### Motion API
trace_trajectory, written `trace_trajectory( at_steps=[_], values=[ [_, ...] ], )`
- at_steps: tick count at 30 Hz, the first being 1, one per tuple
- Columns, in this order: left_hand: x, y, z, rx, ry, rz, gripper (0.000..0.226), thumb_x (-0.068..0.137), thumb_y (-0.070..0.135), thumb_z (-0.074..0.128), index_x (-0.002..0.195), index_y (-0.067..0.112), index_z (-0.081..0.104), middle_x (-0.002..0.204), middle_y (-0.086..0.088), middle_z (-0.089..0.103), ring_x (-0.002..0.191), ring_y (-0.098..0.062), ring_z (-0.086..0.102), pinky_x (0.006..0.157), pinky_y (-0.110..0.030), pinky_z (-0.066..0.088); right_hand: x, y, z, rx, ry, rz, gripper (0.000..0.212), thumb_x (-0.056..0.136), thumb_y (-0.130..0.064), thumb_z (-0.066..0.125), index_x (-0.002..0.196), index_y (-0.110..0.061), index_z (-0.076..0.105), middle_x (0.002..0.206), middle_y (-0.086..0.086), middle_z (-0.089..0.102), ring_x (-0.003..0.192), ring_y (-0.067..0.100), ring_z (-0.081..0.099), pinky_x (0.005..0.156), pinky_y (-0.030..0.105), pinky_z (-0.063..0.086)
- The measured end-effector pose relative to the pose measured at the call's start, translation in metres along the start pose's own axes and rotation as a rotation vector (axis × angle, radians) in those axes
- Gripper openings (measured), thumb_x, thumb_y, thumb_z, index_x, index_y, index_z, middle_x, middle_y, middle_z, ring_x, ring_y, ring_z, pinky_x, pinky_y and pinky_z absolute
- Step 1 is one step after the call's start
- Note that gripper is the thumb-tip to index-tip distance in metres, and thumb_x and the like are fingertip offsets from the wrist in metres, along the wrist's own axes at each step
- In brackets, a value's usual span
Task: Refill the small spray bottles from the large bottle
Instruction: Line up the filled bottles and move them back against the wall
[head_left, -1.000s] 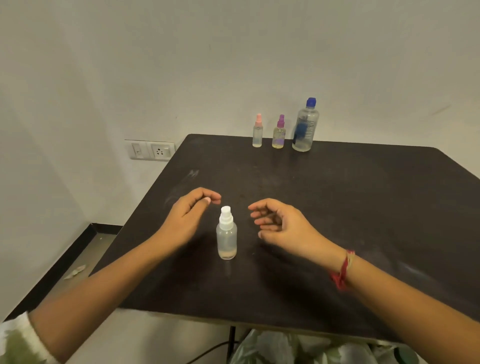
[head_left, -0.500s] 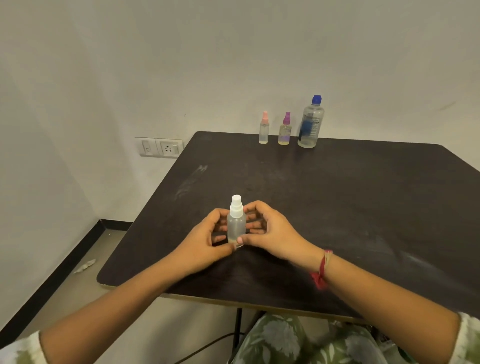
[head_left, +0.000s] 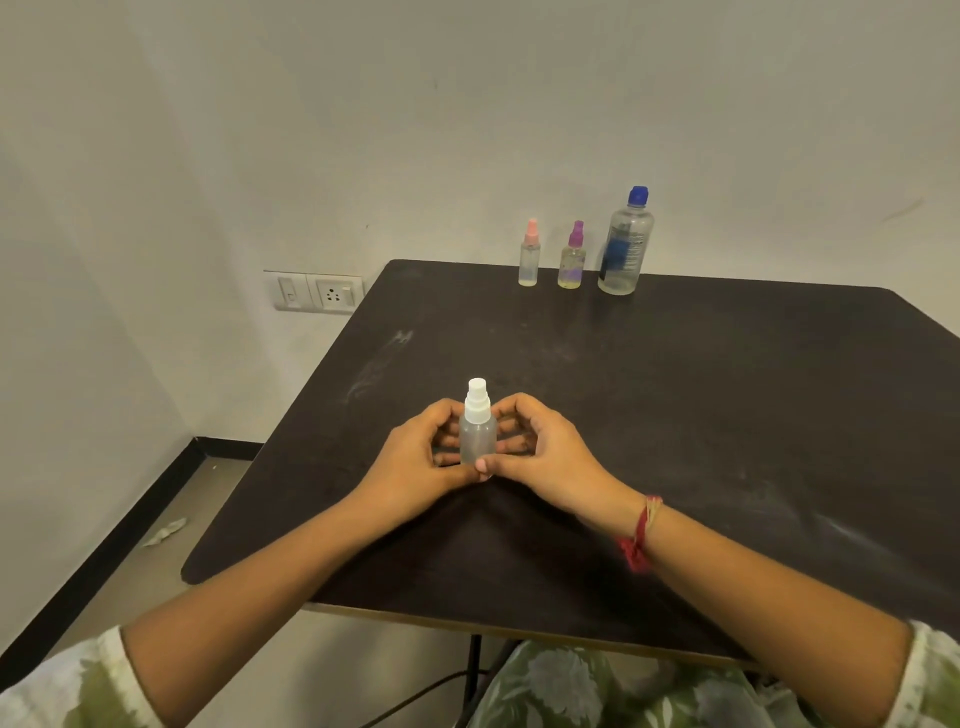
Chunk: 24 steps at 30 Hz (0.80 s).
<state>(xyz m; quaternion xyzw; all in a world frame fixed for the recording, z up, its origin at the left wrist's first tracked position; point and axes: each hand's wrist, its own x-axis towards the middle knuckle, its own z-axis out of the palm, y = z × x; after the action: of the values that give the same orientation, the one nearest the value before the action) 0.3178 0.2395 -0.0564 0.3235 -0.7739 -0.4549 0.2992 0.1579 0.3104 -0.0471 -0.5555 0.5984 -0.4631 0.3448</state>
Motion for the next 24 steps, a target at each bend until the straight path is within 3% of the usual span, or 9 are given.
trace_trajectory(
  at_steps=[9, 14, 19, 24],
  values=[
    [0.074, 0.009, -0.014, -0.007, 0.087, 0.053, 0.048, 0.07, 0.0, 0.081, 0.109, 0.018, 0.059, 0.097, 0.005, 0.067, 0.085, 0.002, 0.067, 0.071, -0.01, 0.051, 0.071, -0.004, -0.014, 0.062, 0.112, -0.073, 0.038, 0.074, -0.005, 0.077, 0.102, -0.02, 0.057, 0.104, 0.004, 0.067, 0.092, 0.015, 0.069, 0.08, 0.029, 0.057],
    [0.134, 0.002, -0.02, -0.022, 0.127, 0.064, 0.055, 0.071, 0.003, 0.08, 0.115, 0.021, 0.052, 0.102, 0.008, 0.065, 0.092, -0.004, 0.066, 0.077, -0.014, 0.053, 0.125, -0.001, -0.027, 0.066, 0.195, -0.074, 0.035, 0.077, -0.004, 0.073, 0.105, -0.017, 0.056, 0.103, 0.002, 0.066, 0.092, 0.014, 0.066, 0.074, 0.019, 0.055],
    [0.2, -0.012, -0.02, -0.062, 0.154, 0.031, 0.048, 0.077, 0.003, 0.075, 0.115, 0.015, 0.049, 0.105, 0.001, 0.065, 0.093, -0.007, 0.065, 0.07, -0.011, 0.053, 0.185, 0.006, -0.043, 0.018, 0.28, -0.026, 0.032, 0.079, -0.012, 0.073, 0.104, -0.02, 0.056, 0.103, -0.002, 0.062, 0.093, 0.007, 0.058, 0.072, 0.012, 0.047],
    [0.256, -0.035, -0.01, -0.087, 0.178, -0.003, 0.042, 0.08, 0.003, 0.072, 0.114, 0.017, 0.05, 0.11, -0.002, 0.065, 0.096, -0.01, 0.065, 0.078, -0.019, 0.055, 0.233, 0.025, -0.053, -0.015, 0.359, 0.014, 0.03, 0.081, -0.012, 0.071, 0.107, -0.016, 0.057, 0.1, -0.005, 0.059, 0.096, 0.009, 0.057, 0.083, 0.02, 0.047]
  ],
)
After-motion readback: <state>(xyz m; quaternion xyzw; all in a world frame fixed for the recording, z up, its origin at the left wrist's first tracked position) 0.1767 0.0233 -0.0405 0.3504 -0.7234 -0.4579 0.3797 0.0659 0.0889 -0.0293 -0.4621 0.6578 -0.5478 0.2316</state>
